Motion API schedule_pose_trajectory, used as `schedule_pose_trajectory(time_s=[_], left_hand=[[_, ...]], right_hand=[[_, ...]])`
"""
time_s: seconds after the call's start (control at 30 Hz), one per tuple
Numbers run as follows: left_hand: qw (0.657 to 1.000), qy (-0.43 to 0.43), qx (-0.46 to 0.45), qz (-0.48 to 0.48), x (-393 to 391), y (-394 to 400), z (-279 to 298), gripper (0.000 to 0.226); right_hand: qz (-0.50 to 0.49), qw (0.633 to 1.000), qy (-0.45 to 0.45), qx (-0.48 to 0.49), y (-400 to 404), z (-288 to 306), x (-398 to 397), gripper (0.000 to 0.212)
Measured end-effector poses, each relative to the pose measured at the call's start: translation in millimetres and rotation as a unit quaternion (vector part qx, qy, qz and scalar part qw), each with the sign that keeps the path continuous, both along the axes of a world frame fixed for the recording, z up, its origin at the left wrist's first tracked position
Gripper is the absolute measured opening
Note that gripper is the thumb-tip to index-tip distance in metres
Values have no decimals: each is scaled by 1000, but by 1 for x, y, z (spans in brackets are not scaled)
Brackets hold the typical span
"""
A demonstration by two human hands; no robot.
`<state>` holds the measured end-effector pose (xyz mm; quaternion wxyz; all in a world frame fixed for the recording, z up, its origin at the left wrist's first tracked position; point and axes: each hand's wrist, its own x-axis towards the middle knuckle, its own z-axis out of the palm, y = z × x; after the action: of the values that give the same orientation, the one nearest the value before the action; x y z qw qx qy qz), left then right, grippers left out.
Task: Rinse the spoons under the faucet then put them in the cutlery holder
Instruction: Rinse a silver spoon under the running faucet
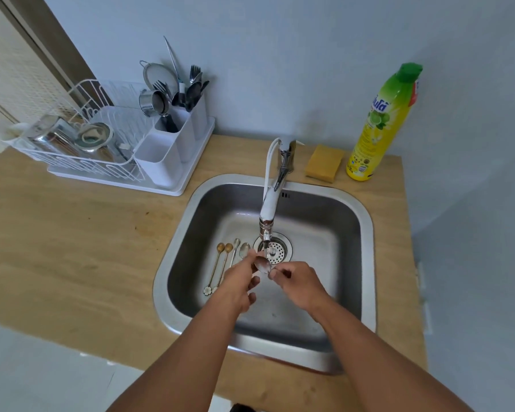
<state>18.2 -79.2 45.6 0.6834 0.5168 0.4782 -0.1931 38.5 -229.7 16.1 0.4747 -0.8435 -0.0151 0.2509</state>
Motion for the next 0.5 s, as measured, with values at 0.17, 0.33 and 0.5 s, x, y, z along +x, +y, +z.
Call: schedule_pose_trajectory(time_s=[0.17,0.33,0.5], left_hand=[[996,6,-93,-13,-10,3,-7,45],[993,-21,-105,-39,-10,6,-11,48],[992,-26,-96,-81,2,5,-14,43]], right_hand=[[-25,998,21,44,3,3,2,23],[-5,997,38,68,2,7,5,26],[-6,997,28,73,1,7,-3,24]])
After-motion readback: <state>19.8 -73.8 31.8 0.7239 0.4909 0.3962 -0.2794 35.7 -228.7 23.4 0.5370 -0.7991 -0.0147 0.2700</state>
